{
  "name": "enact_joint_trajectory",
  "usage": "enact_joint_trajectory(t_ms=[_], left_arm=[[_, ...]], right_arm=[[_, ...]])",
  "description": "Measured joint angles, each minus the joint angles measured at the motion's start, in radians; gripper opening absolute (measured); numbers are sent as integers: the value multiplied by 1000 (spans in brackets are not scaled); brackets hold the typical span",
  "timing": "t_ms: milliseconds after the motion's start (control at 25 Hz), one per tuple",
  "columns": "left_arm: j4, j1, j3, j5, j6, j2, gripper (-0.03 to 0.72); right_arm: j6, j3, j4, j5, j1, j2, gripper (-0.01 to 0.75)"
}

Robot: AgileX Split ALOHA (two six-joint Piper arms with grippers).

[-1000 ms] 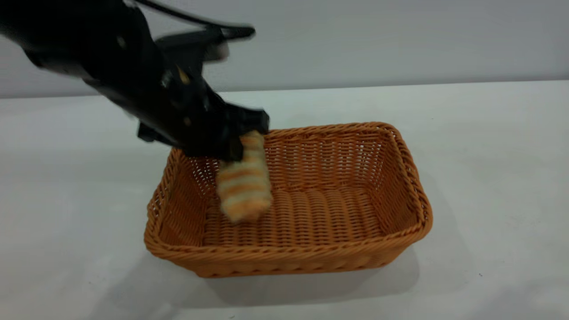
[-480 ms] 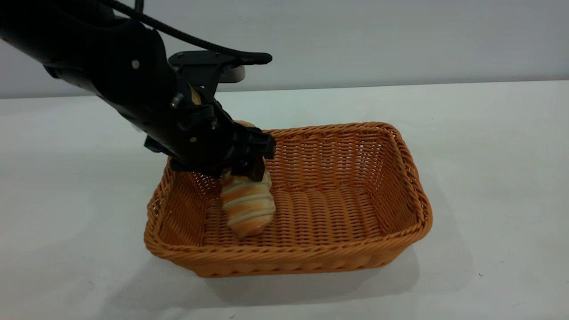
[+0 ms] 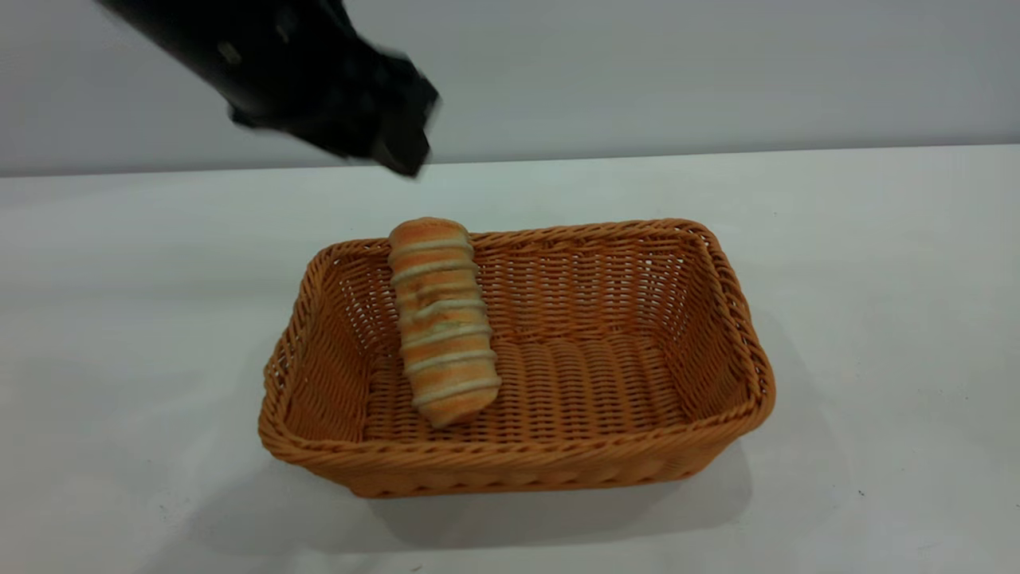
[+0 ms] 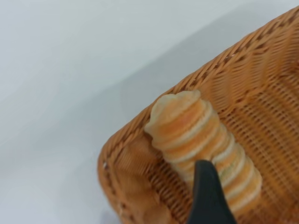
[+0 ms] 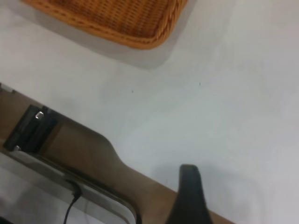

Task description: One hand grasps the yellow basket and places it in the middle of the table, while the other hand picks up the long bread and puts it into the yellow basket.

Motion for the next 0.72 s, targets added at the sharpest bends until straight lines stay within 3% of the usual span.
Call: enact_joint_trajectory(t_ms=[240, 720], left_arm=[[15, 0, 2, 182, 21, -185, 526], [48, 0, 109, 408, 21, -522, 526]], right_arm=[[33, 94, -17, 15, 0, -157, 589], [98, 264, -55, 21, 0, -390, 589]])
